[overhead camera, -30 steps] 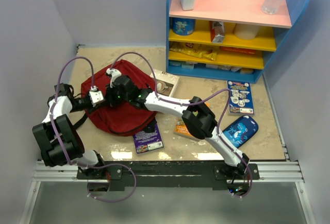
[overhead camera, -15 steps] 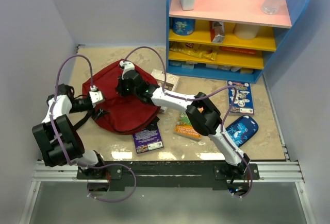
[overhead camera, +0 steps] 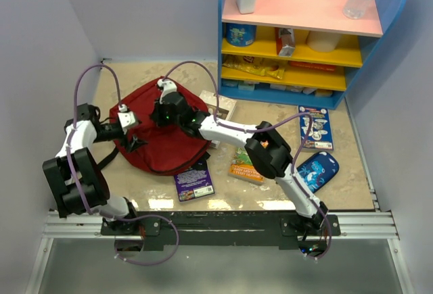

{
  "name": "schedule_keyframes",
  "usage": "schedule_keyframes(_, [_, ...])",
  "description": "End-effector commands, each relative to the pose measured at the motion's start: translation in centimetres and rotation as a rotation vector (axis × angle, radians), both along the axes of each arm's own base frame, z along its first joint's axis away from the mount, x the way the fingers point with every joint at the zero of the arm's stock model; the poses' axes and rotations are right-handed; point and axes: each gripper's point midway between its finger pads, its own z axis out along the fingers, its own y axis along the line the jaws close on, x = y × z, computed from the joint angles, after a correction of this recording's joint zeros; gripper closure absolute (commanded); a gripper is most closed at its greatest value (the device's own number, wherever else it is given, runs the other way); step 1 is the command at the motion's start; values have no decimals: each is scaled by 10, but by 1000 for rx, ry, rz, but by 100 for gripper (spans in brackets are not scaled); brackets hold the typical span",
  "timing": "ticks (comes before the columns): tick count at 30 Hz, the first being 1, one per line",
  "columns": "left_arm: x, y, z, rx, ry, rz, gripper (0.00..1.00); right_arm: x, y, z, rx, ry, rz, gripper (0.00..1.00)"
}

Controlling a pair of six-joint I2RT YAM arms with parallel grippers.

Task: Pack the student bag
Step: Zip the student bag at the center of the board.

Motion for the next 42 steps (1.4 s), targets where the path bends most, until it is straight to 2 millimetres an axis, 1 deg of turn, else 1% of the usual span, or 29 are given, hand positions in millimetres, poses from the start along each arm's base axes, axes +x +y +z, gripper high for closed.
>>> schedule_keyframes(1, [19, -12, 11, -27, -58, -20, 22, -10, 12, 74, 136, -79, 28, 100])
schedule_keyframes(3, [19, -12, 8, -24, -44, -25, 35, -14, 13, 76, 139, -80, 36, 100])
schedule_keyframes(4, [17, -13, 3, -31, -11, -28, 48, -13, 12, 76, 140, -79, 34, 100])
schedule_keyframes(6, [17, -12, -1, -15, -8, -46, 61, -13, 12, 76, 138, -79, 34, 100])
schedule_keyframes(7, [15, -11, -3, -3, 10, -46, 73, -13, 11, 76, 136, -79, 33, 100])
schedule_keyframes(10, [11, -8, -9, 30, 17, -49, 85, -13, 11, 74, 134, -80, 30, 100])
schedule_keyframes(12, [10, -7, -7, 42, 5, -46, 88, -12, 11, 75, 134, -81, 27, 100])
schedule_keyframes(13, [9, -7, -7, 48, 5, -46, 92, -11, 12, 73, 130, -84, 27, 100])
schedule_keyframes(16, [6, -8, -4, 55, -6, -51, 100, -9, 12, 73, 111, -94, 26, 100])
schedule_keyframes(22, [-5, -11, 5, 74, -18, -80, 100, 23, -5, 68, 33, -137, -57, 100])
schedule_keyframes(23, [-6, -12, 6, 79, -27, -92, 100, 32, -11, 69, 26, -141, -75, 100])
schedule_keyframes(29, [-19, -14, 8, 88, 22, -143, 100, 63, -39, 64, -38, -170, -157, 100])
schedule_keyframes(36, [-31, -14, 8, 100, 64, -184, 100, 88, -69, 54, -103, -190, -238, 100])
schedule_keyframes(42, [-36, -14, 11, 109, 80, -212, 100, 110, -92, 44, -150, -199, -332, 100])
